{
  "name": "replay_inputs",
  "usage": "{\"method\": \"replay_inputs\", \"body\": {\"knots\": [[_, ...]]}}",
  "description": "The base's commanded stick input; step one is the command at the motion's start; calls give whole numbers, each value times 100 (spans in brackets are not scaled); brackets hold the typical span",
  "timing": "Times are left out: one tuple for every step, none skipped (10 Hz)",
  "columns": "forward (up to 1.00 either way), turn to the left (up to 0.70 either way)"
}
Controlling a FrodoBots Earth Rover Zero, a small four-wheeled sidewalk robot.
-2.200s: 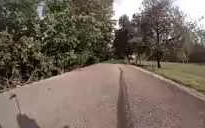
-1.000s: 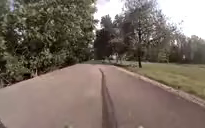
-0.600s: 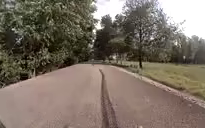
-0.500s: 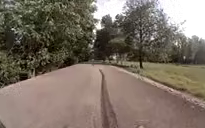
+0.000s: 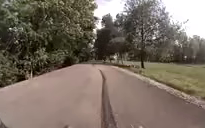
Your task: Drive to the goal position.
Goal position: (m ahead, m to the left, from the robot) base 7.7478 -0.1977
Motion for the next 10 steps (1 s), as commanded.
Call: {"method": "replay_inputs", "body": {"knots": [[70, 0], [70, 0], [70, 0], [70, 0], [70, -34], [70, -35], [70, -35], [70, -28], [70, 0], [70, 0]]}}
